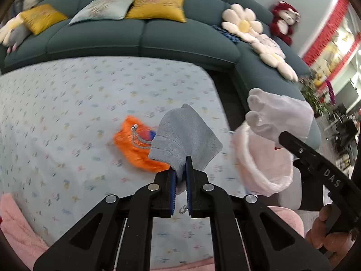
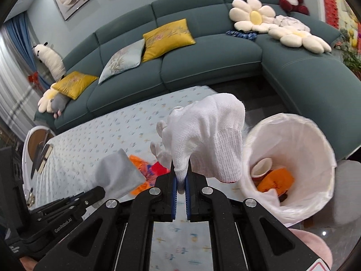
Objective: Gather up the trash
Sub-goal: 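Carry the pouch and glove over the bin and open both grippers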
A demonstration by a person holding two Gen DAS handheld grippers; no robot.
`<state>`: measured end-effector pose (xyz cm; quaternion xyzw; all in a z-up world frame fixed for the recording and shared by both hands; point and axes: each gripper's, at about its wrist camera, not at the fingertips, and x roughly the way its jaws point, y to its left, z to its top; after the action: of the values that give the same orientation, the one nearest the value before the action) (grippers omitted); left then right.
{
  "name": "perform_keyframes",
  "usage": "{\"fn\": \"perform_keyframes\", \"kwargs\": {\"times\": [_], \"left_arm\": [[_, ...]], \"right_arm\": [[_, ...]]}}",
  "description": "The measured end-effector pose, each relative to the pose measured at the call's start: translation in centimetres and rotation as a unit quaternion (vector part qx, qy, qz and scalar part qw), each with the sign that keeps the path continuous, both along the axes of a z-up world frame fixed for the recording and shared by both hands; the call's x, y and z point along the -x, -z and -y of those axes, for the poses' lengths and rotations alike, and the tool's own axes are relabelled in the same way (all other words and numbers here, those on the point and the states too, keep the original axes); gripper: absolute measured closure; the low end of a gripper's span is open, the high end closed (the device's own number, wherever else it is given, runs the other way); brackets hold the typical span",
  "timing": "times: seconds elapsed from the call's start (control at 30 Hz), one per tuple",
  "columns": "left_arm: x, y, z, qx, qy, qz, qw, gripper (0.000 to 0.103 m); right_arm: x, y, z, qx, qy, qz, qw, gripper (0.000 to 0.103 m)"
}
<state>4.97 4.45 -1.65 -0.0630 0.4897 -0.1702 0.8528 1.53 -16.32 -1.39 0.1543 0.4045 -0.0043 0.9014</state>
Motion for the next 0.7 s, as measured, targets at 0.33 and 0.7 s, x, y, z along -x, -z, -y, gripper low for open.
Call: {"fn": "perform_keyframes", "kwargs": {"times": [0.33,0.7], "left_arm": [[0.3,-2.1,9.3,0.001,0.083,0.027,0.9962,0.096],[0.6,-1.6,17.4,-0.007,0.145,0.024,0.9891,0.096]], "right_arm": [[2.0,-0.7,6.8,0.004,0.058,0.013,0.998,0.098],[4.1,0.8,13.7,0.000,0.107,0.003,0.994,0.098]]}}
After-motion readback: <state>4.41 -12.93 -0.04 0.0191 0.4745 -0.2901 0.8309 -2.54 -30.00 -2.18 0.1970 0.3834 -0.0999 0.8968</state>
